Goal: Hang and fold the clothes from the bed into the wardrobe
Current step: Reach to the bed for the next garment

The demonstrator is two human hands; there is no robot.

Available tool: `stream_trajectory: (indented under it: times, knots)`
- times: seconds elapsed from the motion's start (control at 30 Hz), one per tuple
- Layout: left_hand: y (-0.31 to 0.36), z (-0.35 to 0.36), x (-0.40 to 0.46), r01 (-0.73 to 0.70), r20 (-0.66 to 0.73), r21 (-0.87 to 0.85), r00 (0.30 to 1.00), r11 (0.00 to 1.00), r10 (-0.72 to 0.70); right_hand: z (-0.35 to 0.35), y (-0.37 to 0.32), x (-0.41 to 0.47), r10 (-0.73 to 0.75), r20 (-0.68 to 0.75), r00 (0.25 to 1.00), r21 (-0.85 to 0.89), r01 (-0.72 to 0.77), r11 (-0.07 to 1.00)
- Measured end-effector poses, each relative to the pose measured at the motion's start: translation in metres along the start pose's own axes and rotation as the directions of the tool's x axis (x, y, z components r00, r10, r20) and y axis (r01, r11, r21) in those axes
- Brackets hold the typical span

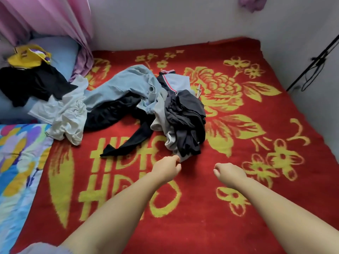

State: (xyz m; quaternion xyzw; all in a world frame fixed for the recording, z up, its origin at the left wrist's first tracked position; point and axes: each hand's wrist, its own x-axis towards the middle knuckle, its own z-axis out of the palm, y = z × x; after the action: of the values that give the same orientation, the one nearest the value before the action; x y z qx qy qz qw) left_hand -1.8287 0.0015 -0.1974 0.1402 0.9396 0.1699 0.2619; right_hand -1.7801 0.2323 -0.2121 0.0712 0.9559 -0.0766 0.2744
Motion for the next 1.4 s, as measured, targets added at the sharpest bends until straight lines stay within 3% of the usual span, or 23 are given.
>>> stream_trajectory:
  times: [0.17,0.33,0.5,0.63,0.73,0.83,0.93,1.07,1.17,1.3,1.4]
  knots:
    - [-0.005,0.043,0.066,-0.021,0.100,0.072,0.995,0.997,0.013,0.062,0.020,0.070,0.044,0.259,0.965,0.038,-0.056,0.998]
    - [-0.006,0.071,0.137,-0.180,-0.136,0.374,0.960,0.910,0.246,0.114,0.027,0.116,0.043,0.164,0.986,0.078,-0.057,0.995]
    - [-0.025,0.094,0.190,-0.120,-0.052,0.501,0.984,0.857,0.168,0.173,0.023,0.129,0.027,0.281,0.959,0.016,-0.033,0.999]
    - [-0.031,0.096,0.205,-0.110,-0.147,0.340,0.975,0.934,0.168,0.178,0.027,0.134,0.020,0.298,0.954,0.007,-0.023,1.000]
    - [-0.032,0.078,0.207,-0.154,-0.236,0.065,0.958,0.986,0.165,0.166,0.026,0.134,0.021,0.345,0.939,-0.022,-0.014,1.000]
    - [-0.032,0.041,0.192,-0.186,-0.240,-0.243,0.963,0.952,0.127,0.135,0.028,0.137,-0.027,0.443,0.896,-0.009,0.035,0.999]
    - [-0.031,-0.003,0.166,-0.192,-0.309,-0.370,0.948,0.909,0.075,0.086,0.029,0.141,-0.044,0.484,0.874,0.055,0.019,0.998]
    - [-0.016,-0.074,0.136,-0.231,-0.498,-0.472,0.866,0.851,-0.042,0.021,0.020,0.116,-0.022,0.422,0.906,0.023,0.014,1.000]
    - [-0.005,-0.137,0.112,-0.280,-0.577,-0.501,0.813,0.819,-0.075,-0.038,0.000,0.096,-0.047,0.281,0.958,0.080,0.025,0.996]
    - [0.013,-0.215,0.071,-0.372,-0.678,-0.450,0.734,0.812,-0.040,-0.136,-0.044,0.066,-0.128,-0.053,0.990,0.275,0.138,0.951]
    - [0.029,-0.262,0.035,-0.465,-0.756,-0.392,0.654,0.794,0.010,-0.205,-0.085,0.035,-0.161,-0.373,0.914,0.447,0.329,0.832]
